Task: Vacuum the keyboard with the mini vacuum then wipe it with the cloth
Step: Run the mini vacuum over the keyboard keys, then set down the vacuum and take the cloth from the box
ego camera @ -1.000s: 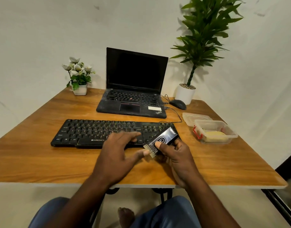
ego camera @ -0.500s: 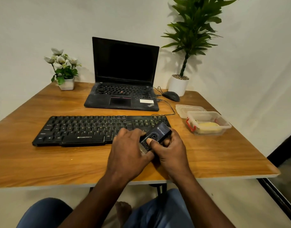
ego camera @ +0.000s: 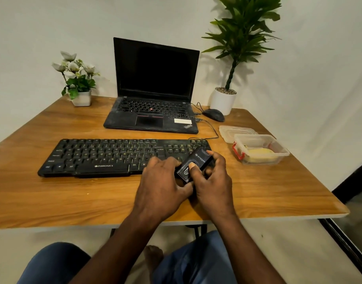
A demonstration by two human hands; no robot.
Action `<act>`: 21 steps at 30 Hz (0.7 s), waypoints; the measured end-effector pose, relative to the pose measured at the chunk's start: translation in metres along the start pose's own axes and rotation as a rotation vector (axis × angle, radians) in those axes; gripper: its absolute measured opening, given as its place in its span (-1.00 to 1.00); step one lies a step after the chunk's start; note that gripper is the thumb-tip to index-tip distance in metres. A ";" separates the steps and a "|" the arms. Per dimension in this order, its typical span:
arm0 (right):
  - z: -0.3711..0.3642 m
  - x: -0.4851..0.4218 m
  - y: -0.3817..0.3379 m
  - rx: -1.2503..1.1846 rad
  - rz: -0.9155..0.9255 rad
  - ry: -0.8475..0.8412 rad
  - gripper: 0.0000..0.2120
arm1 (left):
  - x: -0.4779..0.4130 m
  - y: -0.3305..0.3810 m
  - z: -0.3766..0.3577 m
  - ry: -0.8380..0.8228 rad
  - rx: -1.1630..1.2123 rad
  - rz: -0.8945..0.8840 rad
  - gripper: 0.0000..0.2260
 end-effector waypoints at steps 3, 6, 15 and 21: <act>0.001 -0.003 0.004 -0.005 -0.036 -0.009 -0.58 | -0.001 -0.002 -0.001 -0.001 -0.012 -0.009 -0.54; 0.012 -0.005 0.014 -0.049 -0.078 -0.053 -0.64 | -0.001 0.003 -0.004 -0.012 -0.018 -0.066 -0.53; 0.129 -0.021 0.052 0.124 -0.178 0.083 -0.81 | -0.015 0.069 -0.066 -0.120 -0.232 -0.370 -0.40; 0.174 -0.035 0.068 0.252 -0.169 0.231 -0.84 | -0.034 0.112 -0.110 -0.156 -0.287 -0.430 -0.41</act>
Point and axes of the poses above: each hand's wrist, its own x-axis away from the middle knuckle, its own z-axis out of the back of the hand, y = z × x, the point moved 8 cm from there along -x, towards the middle knuckle, and after that the axes turned 2 degrees about -z, right-handed, at the moved point
